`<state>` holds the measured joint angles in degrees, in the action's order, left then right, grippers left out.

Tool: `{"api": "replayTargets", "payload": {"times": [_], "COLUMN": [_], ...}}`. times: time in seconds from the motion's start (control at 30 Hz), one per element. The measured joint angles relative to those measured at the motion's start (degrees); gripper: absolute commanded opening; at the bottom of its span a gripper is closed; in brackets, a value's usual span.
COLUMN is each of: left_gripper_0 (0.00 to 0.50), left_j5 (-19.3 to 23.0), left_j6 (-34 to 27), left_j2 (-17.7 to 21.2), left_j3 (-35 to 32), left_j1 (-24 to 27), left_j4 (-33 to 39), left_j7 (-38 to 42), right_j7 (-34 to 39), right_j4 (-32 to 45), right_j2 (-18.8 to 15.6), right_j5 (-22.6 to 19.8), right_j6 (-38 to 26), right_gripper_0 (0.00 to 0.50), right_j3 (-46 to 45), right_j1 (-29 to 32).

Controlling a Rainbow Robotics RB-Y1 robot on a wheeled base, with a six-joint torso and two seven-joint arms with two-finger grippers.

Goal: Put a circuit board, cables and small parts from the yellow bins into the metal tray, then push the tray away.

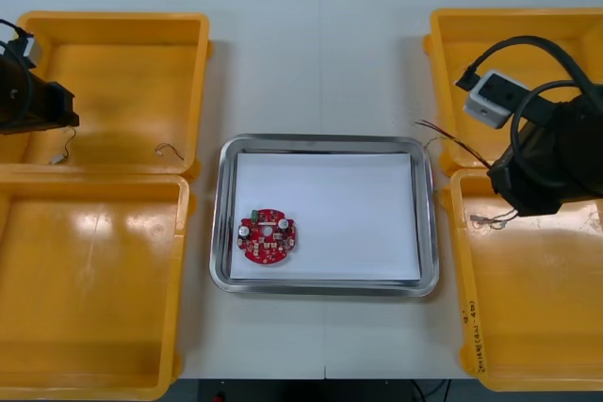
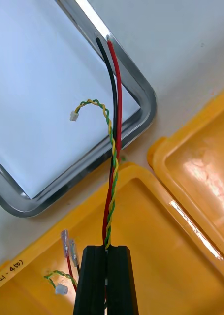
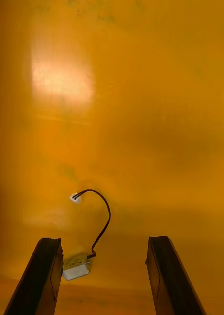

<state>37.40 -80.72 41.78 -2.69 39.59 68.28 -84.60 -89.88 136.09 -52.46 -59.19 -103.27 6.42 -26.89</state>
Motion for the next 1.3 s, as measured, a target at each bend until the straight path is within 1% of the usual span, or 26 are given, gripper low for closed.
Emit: {"api": "replayTargets", "payload": {"times": [0.1, 0.23, 0.43, 0.63, 0.9, 1.03, 1.17, 1.23, 1.27, 1.3], "left_gripper_0": [0.500, 0.500, 0.500, 0.500, 0.500, 0.500, 0.500, 0.500, 0.481, 0.443], "left_j5": [0.16, 0.25, 0.25, 0.53, 0.95, 1.30, 1.32, 1.32, 1.32, 1.33], "left_j6": [1.50, 2.98, 4.09, 5.44, 6.17, 7.09, 8.20, 8.32, 8.32, 8.32], "left_j2": [-0.54, -1.24, -1.98, -2.13, -2.25, -2.29, -2.30, -2.30, -2.30, -2.30], "left_j3": [0.00, 0.00, 0.00, 0.00, 0.00, 0.02, 0.21, 0.36, 0.36, 0.36], "left_j1": [-0.86, -1.94, -2.76, -3.97, -4.82, -5.40, -5.58, -5.58, -5.58, -5.58], "left_j4": [0.00, 0.00, -0.01, -0.01, -0.01, -0.01, -0.01, 0.00, 0.01, 0.01], "left_j7": [0.00, 0.00, 0.00, 0.00, 0.00, 0.00, 0.00, 0.00, 0.00, 0.00], "right_j7": [-2.00, -8.40, -12.82, -22.60, -24.45, -25.31, -25.36, -25.39, -25.39, -25.41], "right_j4": [-0.09, -0.10, -0.17, -0.30, -1.68, -3.96, -6.45, -7.70, -8.27, -8.89], "right_j2": [0.03, 0.60, 2.28, 4.17, 7.69, 9.61, 10.80, 11.12, 11.22, 11.30], "right_j5": [0.11, 1.21, 4.94, 9.61, 15.33, 19.45, 22.91, 23.95, 24.40, 25.02], "right_j6": [0.32, 0.58, 3.21, 4.85, 6.19, 7.34, 10.01, 11.06, 11.53, 12.04], "right_gripper_0": [0.000, 0.000, 0.000, 0.000, 0.000, 0.000, 0.000, 0.000, 0.000, 0.000], "right_j3": [3.16, 6.48, 11.37, 16.59, 22.87, 26.86, 30.83, 32.60, 33.46, 34.28], "right_j1": [-1.56, -2.52, -2.63, -2.65, -2.90, -3.80, -4.19, -4.23, -4.24, -4.24]}}
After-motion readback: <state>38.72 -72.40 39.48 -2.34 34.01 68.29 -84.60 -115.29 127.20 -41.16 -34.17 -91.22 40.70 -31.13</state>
